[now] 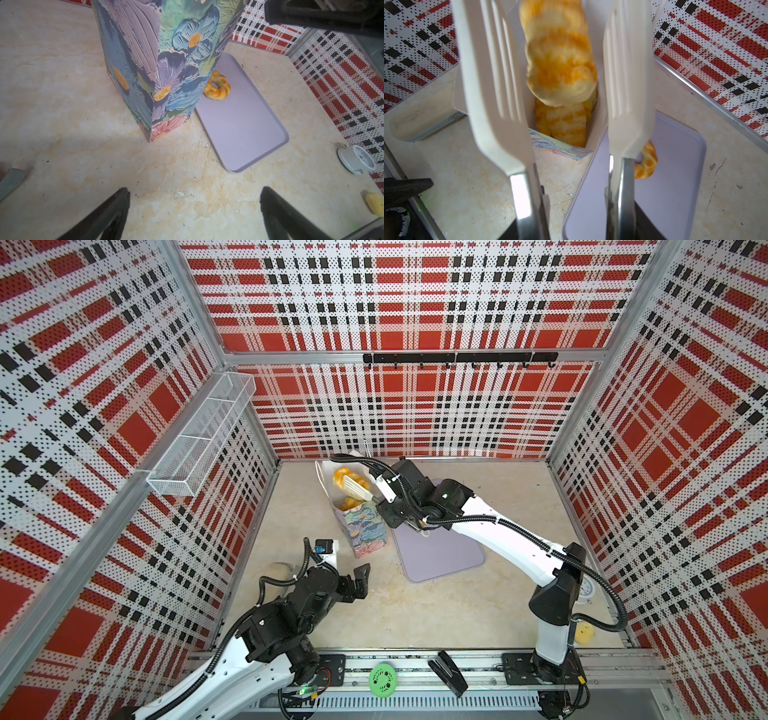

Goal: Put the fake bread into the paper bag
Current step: 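Open the tongs over the bag opening to drop the croissant inside, then move the open tongs back over the tray toward the ring bun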

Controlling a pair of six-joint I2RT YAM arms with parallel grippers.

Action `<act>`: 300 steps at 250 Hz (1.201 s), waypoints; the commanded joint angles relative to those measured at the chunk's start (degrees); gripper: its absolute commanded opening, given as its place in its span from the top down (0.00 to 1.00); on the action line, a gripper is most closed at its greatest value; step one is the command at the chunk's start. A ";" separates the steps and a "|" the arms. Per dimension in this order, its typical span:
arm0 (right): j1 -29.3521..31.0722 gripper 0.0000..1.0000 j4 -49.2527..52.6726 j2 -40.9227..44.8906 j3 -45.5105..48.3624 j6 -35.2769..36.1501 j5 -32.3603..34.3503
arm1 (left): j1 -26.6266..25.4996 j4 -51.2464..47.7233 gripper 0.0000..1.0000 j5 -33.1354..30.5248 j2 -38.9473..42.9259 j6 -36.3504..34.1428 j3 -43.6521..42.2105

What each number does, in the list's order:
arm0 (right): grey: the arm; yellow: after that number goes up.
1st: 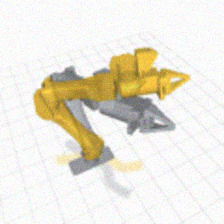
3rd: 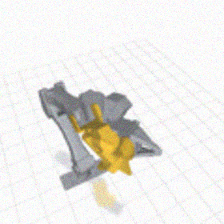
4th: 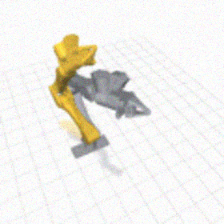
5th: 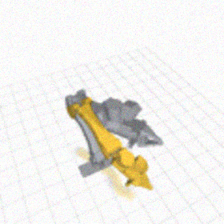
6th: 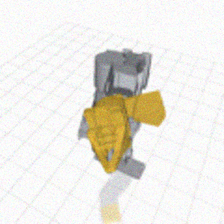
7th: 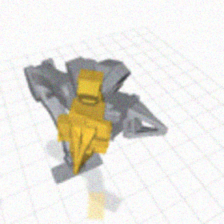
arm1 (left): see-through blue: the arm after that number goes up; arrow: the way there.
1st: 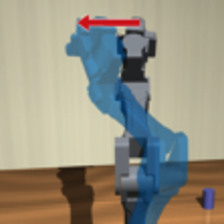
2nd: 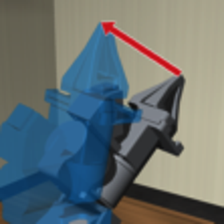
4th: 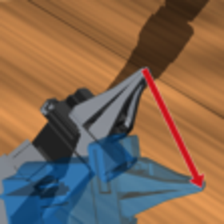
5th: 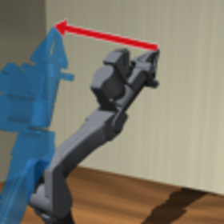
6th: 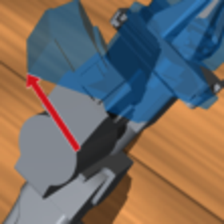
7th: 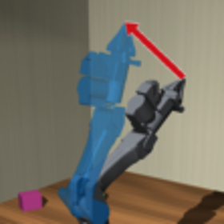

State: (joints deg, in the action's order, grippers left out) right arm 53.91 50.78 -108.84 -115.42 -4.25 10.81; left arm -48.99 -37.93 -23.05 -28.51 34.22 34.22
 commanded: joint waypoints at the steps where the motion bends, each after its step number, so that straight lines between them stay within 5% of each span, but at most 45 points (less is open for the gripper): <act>1: -0.23 0.42 -1.82 0.61 -1.95 0.81 1.52 | 0.45 0.93 0.01 0.36 0.28 -0.14 -0.55; 124: -0.34 0.37 -7.08 13.60 12.61 1.35 6.12 | -1.22 1.01 0.01 1.14 1.87 2.49 -2.41; 231: -3.92 0.36 -8.77 27.51 30.80 -2.22 10.31 | -13.85 1.02 0.01 -11.36 1.11 6.95 -3.56; 300: -7.57 0.35 -9.06 33.93 39.92 -4.86 10.11 | -18.50 5.41 0.00 -13.09 -4.66 8.93 -5.00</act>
State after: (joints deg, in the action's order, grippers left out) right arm 47.40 45.28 -78.48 -77.54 -7.16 20.05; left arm -66.19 -36.16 -33.23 -31.27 41.39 30.50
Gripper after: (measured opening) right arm 0.647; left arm 0.993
